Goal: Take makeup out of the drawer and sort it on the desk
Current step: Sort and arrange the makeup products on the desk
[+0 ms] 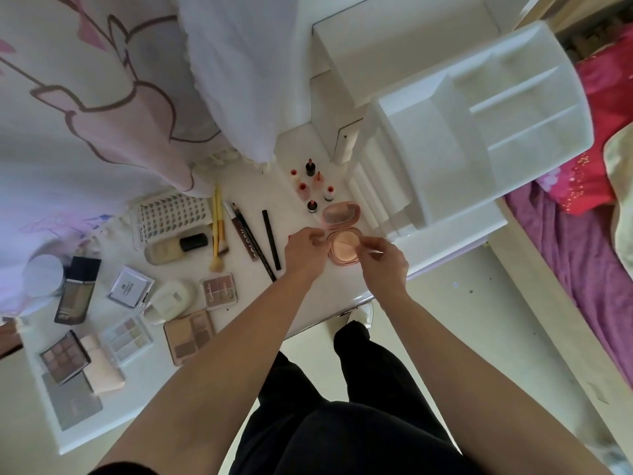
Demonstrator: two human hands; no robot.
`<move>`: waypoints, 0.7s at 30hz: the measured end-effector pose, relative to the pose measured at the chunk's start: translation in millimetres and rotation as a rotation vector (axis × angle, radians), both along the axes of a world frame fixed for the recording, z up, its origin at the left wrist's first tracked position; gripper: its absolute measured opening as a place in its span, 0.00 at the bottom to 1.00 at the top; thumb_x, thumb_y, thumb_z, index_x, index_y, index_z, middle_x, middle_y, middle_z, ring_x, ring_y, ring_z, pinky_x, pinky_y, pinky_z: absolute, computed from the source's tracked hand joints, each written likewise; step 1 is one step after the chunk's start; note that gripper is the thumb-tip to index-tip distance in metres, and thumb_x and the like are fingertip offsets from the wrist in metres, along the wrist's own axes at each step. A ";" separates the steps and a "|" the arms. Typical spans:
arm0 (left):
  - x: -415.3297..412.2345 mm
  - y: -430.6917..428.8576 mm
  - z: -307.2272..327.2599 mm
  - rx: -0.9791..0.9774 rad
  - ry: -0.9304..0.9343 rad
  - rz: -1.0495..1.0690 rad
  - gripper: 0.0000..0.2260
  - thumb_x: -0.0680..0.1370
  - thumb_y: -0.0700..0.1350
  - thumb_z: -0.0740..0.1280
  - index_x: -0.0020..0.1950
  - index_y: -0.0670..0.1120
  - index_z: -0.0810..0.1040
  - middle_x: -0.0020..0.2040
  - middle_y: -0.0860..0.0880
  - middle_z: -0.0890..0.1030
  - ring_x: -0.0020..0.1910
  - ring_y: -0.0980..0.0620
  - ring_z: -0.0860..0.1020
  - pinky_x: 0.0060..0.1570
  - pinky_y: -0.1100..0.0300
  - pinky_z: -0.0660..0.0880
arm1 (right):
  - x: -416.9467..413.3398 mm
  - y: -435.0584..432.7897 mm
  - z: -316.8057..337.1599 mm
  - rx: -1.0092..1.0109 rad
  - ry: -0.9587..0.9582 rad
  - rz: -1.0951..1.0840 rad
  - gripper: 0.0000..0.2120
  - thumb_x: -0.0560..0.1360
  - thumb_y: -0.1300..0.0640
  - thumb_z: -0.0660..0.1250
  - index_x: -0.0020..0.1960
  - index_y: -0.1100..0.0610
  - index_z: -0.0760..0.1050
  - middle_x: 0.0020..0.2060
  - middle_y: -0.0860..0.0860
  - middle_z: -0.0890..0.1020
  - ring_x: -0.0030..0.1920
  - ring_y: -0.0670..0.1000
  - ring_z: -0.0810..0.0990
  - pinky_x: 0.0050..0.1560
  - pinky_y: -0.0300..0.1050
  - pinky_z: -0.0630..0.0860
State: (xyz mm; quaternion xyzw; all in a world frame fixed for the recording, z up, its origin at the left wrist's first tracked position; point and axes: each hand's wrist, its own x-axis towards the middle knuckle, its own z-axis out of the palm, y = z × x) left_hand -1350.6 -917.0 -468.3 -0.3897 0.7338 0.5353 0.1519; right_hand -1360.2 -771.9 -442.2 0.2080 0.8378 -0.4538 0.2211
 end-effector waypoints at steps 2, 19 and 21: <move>-0.2 -0.7 -0.2 0.006 -0.006 -0.010 0.13 0.73 0.49 0.74 0.55 0.48 0.81 0.47 0.48 0.82 0.49 0.44 0.82 0.54 0.46 0.79 | 2.2 -1.2 0.8 0.002 -0.002 -0.022 0.09 0.77 0.51 0.69 0.56 0.48 0.82 0.44 0.41 0.83 0.43 0.36 0.79 0.38 0.24 0.69; 29.0 -17.0 37.2 0.091 0.058 -0.144 0.13 0.78 0.43 0.65 0.63 0.45 0.78 0.57 0.48 0.81 0.54 0.52 0.79 0.56 0.59 0.74 | 14.4 -4.5 -3.1 0.084 -0.038 -0.225 0.12 0.77 0.47 0.66 0.55 0.53 0.71 0.48 0.50 0.79 0.51 0.53 0.76 0.55 0.48 0.72; 43.8 -37.9 46.6 -0.004 0.091 -0.182 0.13 0.80 0.43 0.64 0.64 0.47 0.78 0.59 0.49 0.80 0.52 0.56 0.77 0.53 0.63 0.72 | 22.3 -10.9 -0.6 0.116 -0.044 -0.225 0.12 0.78 0.48 0.64 0.55 0.56 0.70 0.49 0.52 0.78 0.51 0.55 0.75 0.54 0.51 0.73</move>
